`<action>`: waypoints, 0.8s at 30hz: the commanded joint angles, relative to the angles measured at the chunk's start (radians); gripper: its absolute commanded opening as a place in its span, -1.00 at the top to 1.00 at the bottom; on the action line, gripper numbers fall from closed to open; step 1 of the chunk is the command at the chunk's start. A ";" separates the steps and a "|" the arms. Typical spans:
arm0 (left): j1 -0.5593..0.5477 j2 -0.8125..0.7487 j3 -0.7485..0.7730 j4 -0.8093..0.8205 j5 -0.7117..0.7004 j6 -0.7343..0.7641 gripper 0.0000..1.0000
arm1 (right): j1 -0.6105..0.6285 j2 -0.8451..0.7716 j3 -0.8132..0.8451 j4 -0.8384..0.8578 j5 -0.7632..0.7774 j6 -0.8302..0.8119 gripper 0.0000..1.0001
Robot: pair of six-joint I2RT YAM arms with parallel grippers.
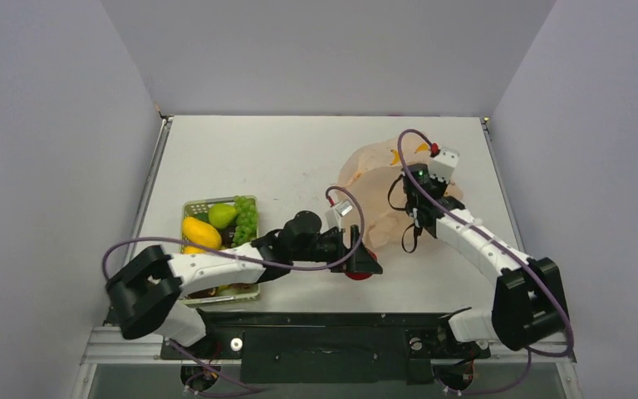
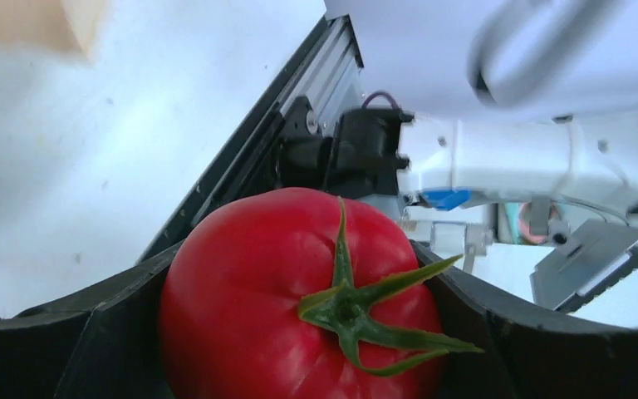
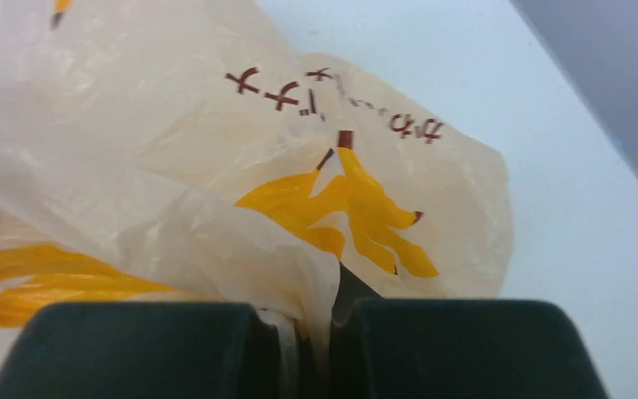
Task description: Take the fake fruits out of the plastic bag
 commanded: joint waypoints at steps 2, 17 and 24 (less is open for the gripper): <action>-0.040 -0.415 0.044 -0.708 -0.325 0.252 0.44 | -0.044 0.185 0.191 0.000 0.072 -0.198 1.00; -0.047 -0.760 0.081 -1.785 -1.323 -0.132 0.20 | 0.032 0.173 0.276 -0.166 0.120 -0.238 1.00; 0.256 -0.702 0.023 -1.378 -1.232 0.284 0.06 | 0.085 0.147 0.222 -0.155 0.133 -0.228 0.91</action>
